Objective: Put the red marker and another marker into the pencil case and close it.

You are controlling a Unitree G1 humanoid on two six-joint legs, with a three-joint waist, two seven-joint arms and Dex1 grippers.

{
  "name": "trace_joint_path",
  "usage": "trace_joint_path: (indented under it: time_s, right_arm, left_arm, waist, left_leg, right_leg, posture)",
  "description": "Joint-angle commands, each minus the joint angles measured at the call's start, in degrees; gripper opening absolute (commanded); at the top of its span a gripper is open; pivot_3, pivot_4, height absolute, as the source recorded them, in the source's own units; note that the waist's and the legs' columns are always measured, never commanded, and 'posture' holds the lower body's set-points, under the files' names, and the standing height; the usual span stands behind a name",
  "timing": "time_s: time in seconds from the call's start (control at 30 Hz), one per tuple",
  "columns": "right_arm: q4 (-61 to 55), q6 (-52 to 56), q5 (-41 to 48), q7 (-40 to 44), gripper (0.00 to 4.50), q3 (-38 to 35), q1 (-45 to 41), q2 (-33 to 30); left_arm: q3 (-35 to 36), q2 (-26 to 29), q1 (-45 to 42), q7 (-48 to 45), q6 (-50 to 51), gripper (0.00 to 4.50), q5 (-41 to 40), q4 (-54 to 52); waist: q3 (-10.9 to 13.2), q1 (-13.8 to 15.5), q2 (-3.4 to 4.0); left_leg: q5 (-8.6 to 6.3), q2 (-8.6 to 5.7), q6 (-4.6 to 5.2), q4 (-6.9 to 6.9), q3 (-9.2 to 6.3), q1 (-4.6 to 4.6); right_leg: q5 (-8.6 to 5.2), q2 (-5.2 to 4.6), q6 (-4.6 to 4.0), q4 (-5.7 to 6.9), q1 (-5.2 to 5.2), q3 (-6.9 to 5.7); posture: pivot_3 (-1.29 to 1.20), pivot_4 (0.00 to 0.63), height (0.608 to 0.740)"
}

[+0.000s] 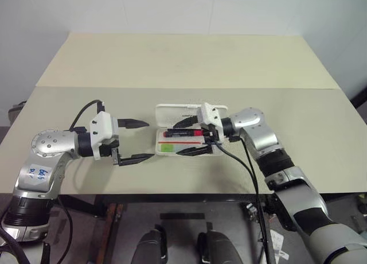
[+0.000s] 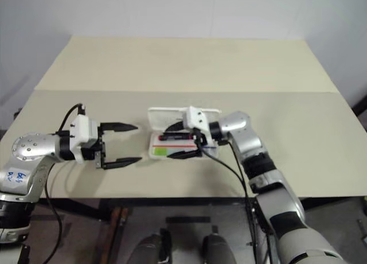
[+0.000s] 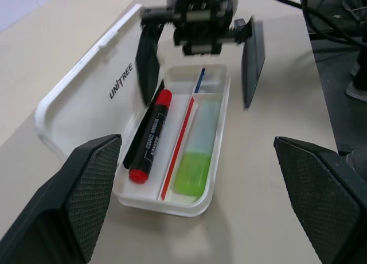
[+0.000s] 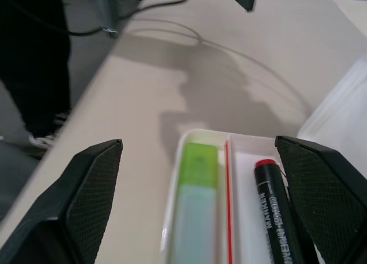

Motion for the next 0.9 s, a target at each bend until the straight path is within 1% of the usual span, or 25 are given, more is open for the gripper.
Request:
trace_joint_path:
  time_s: [0.03, 0.23, 0.3, 0.4, 0.57, 0.77, 0.9]
  right_arm:
    - [-10.2, 6.3, 4.3, 2.9, 4.49, -2.5, 2.7, -5.1]
    - [-21.8, 14.1, 7.3, 2.7, 4.49, -4.5, 9.7, -14.9]
    - [-23.3, 15.4, 8.0, 1.9, 4.49, -6.1, 11.5, -17.4]
    - [-22.3, 14.9, 8.0, 0.7, 4.49, -8.8, 13.5, -20.6]
    - [-13.3, 7.8, 4.8, 0.8, 4.49, -11.1, 13.7, -25.0]
    - [0.2, -1.6, 0.1, 4.5, 4.49, -10.2, 9.4, -29.7]
    - [6.3, -5.6, -2.4, 6.5, 4.49, -9.0, 6.5, -30.8]
  left_arm:
    - [0.5, -0.7, -1.3, 0.0, -0.9, 4.50, -0.2, -0.3]
    - [-1.5, -3.2, -2.6, -0.3, -0.7, 4.50, 0.0, 0.2]
    - [-2.2, -4.1, -3.2, -0.4, -0.5, 4.50, 0.0, 0.4]
    - [-3.6, -5.7, -4.4, -0.8, -0.5, 4.50, 0.2, 1.2]
    - [-6.4, -8.9, -7.7, -1.6, -1.4, 4.50, 1.0, 3.9]
    - [-9.2, -14.0, -13.0, -1.3, -3.0, 4.50, 3.0, 9.0]
    - [-9.9, -16.6, -14.8, -1.0, -3.7, 4.50, 4.0, 11.0]
  waist:
    - [0.0, 0.0, 0.00]
    - [0.0, 0.0, 0.00]
    - [0.0, -0.1, 0.00]
    - [0.0, 0.0, 0.00]
    - [0.0, 0.0, -0.01]
    - [0.0, 0.1, -0.01]
    - [0.0, 0.0, 0.00]
  left_leg:
    - [-0.01, -0.01, 0.01, 0.00, 0.00, 0.00]
    - [-0.06, 0.01, 0.00, -0.01, 0.02, -0.01]
    - [-0.06, 0.01, 0.00, -0.02, 0.05, -0.01]
    - [-0.06, 0.02, 0.01, 0.01, 0.07, 0.00]
    - [-0.04, 0.00, 0.03, 0.07, 0.12, 0.02]
    - [-0.01, -0.01, 0.06, 0.10, 0.19, 0.02]
    - [-0.01, -0.01, 0.07, 0.14, 0.23, 0.06]
  right_leg:
    - [0.00, -0.01, 0.00, -0.01, 0.02, 0.00]
    - [0.00, 0.00, 0.00, -0.16, 0.04, -0.02]
    - [0.00, 0.01, 0.00, -0.17, 0.04, 0.00]
    - [0.00, 0.02, 0.00, -0.17, 0.04, 0.00]
    - [0.00, 0.01, 0.01, -0.17, 0.08, 0.00]
    - [0.01, 0.03, 0.03, -0.16, 0.08, 0.01]
    - [0.02, 0.05, 0.05, -0.15, 0.10, 0.02]
  posture:
    - [0.00, 0.150, 0.740]
    - [0.00, 0.150, 0.740]
    - [0.00, 0.150, 0.740]
    - [0.00, 0.150, 0.740]
    - [0.00, 0.150, 0.740]
    - [0.00, 0.150, 0.740]
    - [0.00, 0.150, 0.740]
